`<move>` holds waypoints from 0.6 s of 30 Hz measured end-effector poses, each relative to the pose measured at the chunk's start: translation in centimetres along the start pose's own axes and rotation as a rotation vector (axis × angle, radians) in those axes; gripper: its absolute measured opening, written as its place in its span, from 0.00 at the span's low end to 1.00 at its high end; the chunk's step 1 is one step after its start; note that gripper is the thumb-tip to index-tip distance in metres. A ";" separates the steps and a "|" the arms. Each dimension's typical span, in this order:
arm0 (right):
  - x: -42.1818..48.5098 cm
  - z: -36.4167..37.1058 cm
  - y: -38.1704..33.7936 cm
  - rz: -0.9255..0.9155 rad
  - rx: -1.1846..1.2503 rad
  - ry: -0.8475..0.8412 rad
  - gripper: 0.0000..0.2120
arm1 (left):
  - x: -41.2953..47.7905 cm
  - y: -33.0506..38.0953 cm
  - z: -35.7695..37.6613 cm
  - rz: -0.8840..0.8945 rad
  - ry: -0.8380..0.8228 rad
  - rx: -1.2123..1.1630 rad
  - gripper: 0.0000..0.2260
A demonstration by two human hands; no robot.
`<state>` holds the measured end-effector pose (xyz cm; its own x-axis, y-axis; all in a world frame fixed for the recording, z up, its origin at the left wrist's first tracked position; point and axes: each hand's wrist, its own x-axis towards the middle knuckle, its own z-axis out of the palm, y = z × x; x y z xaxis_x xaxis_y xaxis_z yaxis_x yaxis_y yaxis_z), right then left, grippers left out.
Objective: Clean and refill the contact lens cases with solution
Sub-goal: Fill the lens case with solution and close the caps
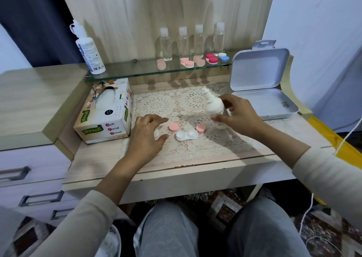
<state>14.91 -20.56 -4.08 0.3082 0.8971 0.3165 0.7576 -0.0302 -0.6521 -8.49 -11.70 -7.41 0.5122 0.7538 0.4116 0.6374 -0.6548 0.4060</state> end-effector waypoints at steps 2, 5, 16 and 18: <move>-0.3 0.2 0.0 0.039 0.101 0.016 0.22 | 0.0 -0.6 -0.2 -0.041 -0.137 0.038 0.20; -0.7 0.7 0.3 0.073 0.179 0.031 0.20 | -0.2 -1.2 0.0 -0.056 -0.199 0.004 0.17; -1.9 1.2 1.4 0.119 0.311 0.074 0.21 | 3.7 5.6 -3.4 -0.090 -0.001 -0.517 0.12; -2.0 1.3 1.3 0.117 0.315 0.075 0.21 | 5.2 8.1 -3.9 -0.061 -0.035 -0.604 0.11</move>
<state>14.58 -21.83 -6.44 0.4327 0.8605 0.2691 0.5036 0.0169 -0.8638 -2.91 -13.35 1.19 0.5097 0.7859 0.3501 0.2322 -0.5175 0.8236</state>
